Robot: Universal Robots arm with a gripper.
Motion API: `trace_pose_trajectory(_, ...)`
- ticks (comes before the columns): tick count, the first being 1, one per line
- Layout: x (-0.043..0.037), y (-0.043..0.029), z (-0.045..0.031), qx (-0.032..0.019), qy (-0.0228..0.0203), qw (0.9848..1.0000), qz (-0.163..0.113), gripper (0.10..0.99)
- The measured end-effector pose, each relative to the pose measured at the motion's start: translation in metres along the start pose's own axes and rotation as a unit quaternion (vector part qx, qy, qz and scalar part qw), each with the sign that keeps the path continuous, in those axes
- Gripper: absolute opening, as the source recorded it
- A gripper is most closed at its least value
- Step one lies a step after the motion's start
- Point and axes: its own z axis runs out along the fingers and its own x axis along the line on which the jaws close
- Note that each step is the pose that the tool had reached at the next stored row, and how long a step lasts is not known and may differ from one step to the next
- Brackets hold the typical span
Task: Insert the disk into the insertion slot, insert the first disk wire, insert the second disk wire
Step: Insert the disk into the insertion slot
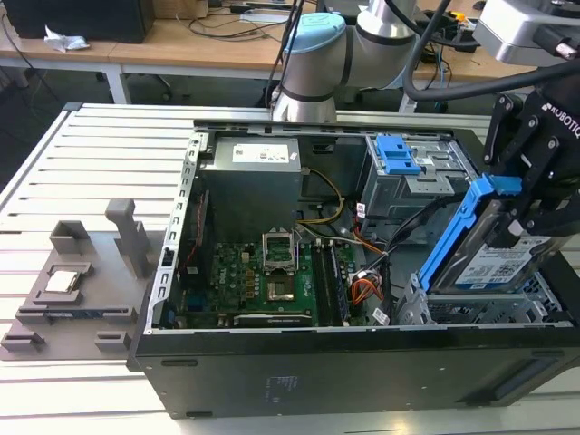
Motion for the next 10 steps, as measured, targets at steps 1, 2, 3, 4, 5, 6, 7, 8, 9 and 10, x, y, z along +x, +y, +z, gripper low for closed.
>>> trace_pose_trajectory(1, 0.0, 0.0, 0.0005, 0.0, 0.0, 1.0, 0.0, 0.361)
trace_pose_trajectory(2, 0.0, -0.0001, 0.0013, 0.0, 0.0, 1.0, 0.0, 0.361)
trace_pose_trajectory(3, 0.0, -0.0001, 0.0017, 0.0, 0.0, 1.0, 0.0, 0.361)
trace_pose_trajectory(4, 0.0, -0.0001, 0.0022, 0.0, 0.0, 1.0, 0.0, 0.361)
trace_pose_trajectory(5, 0.0, -0.0001, 0.0031, 0.0, 0.0, 1.0, 0.0, 0.361)
trace_pose_trajectory(6, 0.0, -0.0002, 0.004, 0.0, 0.0, 1.0, 0.0, 0.361)
trace_pose_trajectory(7, 0.0, -0.0002, 0.0051, 0.0, 0.0, 1.0, 0.0, 0.361)
trace_pose_trajectory(8, 0.0, -0.0002, 0.0057, 0.0, 0.0, 1.0, 0.0, 0.361)
trace_pose_trajectory(9, 0.0, -0.0003, 0.0062, 0.0, 0.0, 1.0, 0.0, 0.361)
trace_pose_trajectory(10, 0.0, -0.0003, 0.0069, 0.0, 0.0, 1.0, 0.0, 0.361)
